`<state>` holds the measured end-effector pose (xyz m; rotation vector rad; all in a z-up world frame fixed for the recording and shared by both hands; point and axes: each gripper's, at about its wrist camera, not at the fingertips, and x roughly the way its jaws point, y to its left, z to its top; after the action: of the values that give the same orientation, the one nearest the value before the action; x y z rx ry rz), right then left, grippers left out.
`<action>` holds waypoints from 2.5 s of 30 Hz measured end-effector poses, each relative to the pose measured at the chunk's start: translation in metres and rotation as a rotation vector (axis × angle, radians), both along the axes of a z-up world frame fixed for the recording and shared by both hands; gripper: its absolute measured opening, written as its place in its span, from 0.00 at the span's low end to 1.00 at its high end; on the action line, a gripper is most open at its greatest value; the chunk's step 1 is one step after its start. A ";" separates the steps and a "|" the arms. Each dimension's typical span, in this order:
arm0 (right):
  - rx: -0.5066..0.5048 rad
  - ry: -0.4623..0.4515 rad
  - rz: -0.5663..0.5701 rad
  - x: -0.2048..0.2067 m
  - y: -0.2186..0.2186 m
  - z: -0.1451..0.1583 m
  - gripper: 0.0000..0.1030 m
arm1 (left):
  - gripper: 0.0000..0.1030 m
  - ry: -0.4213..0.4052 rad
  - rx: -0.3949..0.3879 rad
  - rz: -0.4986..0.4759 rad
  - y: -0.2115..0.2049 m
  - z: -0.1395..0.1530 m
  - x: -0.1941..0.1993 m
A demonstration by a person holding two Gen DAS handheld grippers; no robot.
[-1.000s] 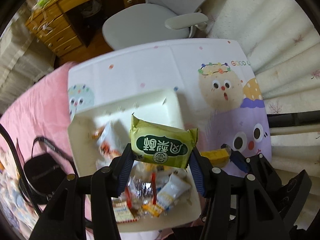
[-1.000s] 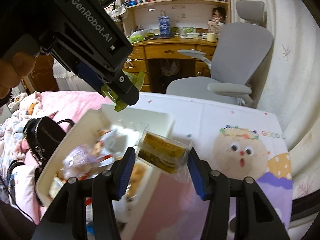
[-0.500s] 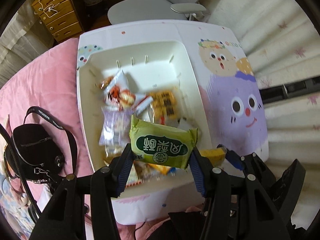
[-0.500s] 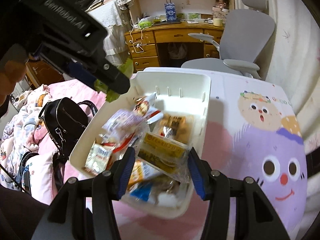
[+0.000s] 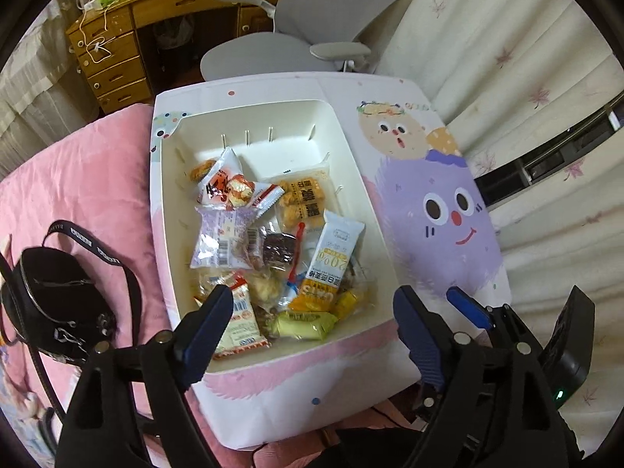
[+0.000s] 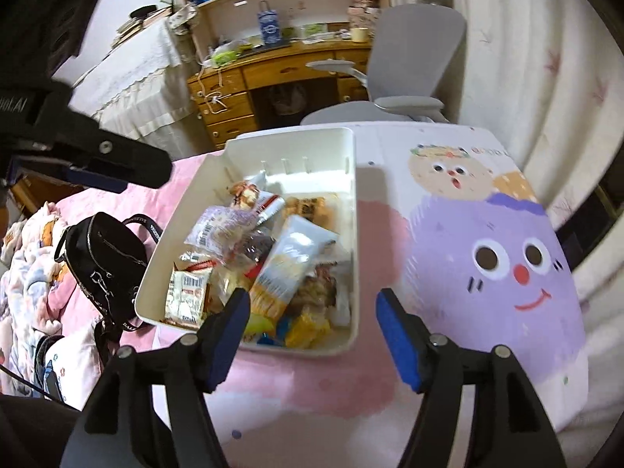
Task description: Organize snacks
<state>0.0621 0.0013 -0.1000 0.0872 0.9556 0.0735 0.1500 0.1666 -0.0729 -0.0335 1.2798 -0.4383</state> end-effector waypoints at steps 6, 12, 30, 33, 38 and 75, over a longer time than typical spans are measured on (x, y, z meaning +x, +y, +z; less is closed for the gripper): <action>0.019 0.063 -0.031 -0.025 -0.025 -0.004 0.68 | 0.87 -0.047 -0.059 0.007 0.000 0.000 -0.033; 0.083 0.114 -0.035 -0.052 -0.070 -0.007 0.68 | 0.87 -0.116 -0.080 0.078 -0.016 0.002 -0.066; 0.120 0.105 0.112 -0.074 -0.189 0.071 0.91 | 0.90 -0.165 -0.162 0.356 -0.110 0.013 -0.135; 0.107 0.143 0.169 -0.070 -0.192 0.082 0.92 | 0.90 -0.179 -0.146 0.350 -0.123 0.020 -0.144; 0.138 0.146 0.259 -0.070 -0.185 0.100 0.93 | 0.90 -0.213 -0.092 0.367 -0.137 0.036 -0.155; 0.023 0.045 0.101 -0.072 -0.215 0.112 1.00 | 0.99 -0.390 0.219 0.462 -0.188 0.066 -0.165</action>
<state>-0.0100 -0.2138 0.0116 0.0621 1.0044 0.1765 -0.0152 -0.0215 -0.0071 -0.0545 0.8908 0.0933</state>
